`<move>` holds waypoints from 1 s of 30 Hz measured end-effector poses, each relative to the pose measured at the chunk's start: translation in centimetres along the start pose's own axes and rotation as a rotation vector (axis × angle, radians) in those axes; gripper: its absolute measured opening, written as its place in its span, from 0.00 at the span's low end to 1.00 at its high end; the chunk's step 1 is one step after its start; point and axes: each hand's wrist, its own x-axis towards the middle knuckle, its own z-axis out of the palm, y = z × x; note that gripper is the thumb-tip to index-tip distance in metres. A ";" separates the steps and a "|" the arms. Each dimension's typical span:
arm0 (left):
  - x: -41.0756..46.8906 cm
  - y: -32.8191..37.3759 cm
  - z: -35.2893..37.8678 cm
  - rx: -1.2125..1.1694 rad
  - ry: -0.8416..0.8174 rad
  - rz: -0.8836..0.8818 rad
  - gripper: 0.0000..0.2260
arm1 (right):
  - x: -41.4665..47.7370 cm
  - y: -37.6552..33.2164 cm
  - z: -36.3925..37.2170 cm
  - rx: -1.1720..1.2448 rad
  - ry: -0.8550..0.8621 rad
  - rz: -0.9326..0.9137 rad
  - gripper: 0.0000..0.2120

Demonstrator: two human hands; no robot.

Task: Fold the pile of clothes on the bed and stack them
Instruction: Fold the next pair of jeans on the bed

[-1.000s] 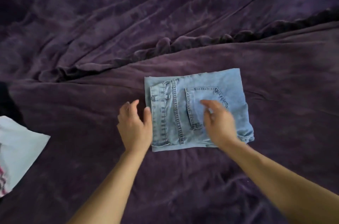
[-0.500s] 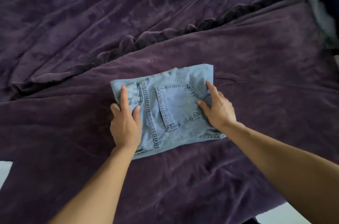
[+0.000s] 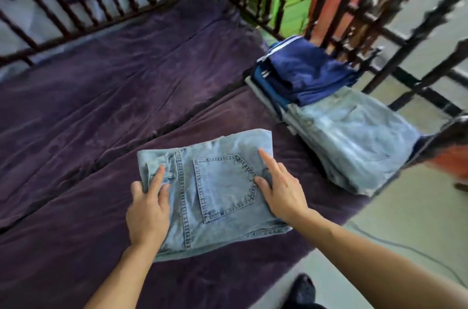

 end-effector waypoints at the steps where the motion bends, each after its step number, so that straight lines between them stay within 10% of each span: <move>1: 0.3 2.6 0.3 -0.007 0.029 0.037 0.19 | 0.3 1.4 -2.6 0.004 0.025 -0.016 0.31; 11: 5.4 27.0 3.0 -0.030 -0.036 0.361 0.19 | 0.8 13.9 -21.0 0.133 0.292 0.148 0.32; 22: 16.7 44.5 16.4 0.223 -0.297 0.755 0.19 | 2.4 23.3 -22.6 0.306 0.372 0.520 0.32; 26: 19.9 45.4 22.6 0.408 -0.305 0.711 0.20 | 4.5 25.6 -21.9 -0.251 -0.109 0.583 0.24; 30: 20.0 43.5 26.4 0.381 -0.399 0.735 0.24 | 6.2 27.9 -22.3 -0.541 0.162 0.386 0.22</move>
